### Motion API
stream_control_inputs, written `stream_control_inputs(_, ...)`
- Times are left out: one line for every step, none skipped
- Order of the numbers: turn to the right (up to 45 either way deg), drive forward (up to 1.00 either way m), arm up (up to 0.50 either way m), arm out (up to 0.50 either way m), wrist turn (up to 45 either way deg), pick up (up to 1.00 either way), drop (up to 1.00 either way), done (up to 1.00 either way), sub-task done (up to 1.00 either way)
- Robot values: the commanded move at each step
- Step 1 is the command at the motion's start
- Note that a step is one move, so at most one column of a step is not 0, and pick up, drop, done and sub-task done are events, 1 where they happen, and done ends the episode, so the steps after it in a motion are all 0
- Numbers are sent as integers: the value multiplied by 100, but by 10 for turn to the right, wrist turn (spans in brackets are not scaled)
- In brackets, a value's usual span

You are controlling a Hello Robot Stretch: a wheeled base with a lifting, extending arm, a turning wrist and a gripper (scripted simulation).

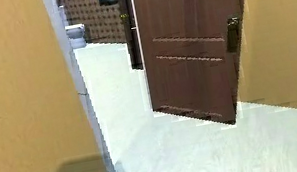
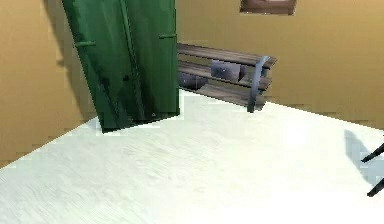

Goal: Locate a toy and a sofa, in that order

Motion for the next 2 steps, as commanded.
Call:
stream_control_inputs(0,100,0,0,0,0,0,0,0)
stream_control_inputs(-30,0,0,0,0,0,0,0,0)
